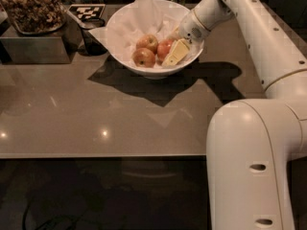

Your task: Pick apple from white bowl

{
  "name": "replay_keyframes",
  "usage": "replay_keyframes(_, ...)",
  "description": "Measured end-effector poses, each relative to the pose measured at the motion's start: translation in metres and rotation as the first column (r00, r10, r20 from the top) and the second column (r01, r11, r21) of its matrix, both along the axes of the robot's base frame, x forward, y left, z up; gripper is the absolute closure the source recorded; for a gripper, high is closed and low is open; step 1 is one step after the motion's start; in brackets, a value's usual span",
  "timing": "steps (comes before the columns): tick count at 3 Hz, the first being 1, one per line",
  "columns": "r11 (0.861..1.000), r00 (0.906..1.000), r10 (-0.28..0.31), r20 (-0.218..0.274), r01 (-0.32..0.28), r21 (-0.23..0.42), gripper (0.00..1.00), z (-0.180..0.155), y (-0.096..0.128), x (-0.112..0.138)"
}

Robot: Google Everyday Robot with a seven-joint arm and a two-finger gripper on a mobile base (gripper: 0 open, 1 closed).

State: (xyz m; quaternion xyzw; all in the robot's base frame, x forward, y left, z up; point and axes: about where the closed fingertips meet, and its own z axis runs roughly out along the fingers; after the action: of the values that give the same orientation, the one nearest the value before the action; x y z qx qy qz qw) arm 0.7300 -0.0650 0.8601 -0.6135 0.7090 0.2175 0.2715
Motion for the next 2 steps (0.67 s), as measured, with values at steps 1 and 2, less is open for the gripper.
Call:
replay_keyframes(1,1.000,0.9999,-0.010,-0.010,0.010,-0.004,0.38,-0.0045,-0.0027,0.0030)
replay_keyframes(2,1.000,0.9998,-0.016,-0.011,0.016,-0.004,0.61,-0.0034,-0.0039,0.0044)
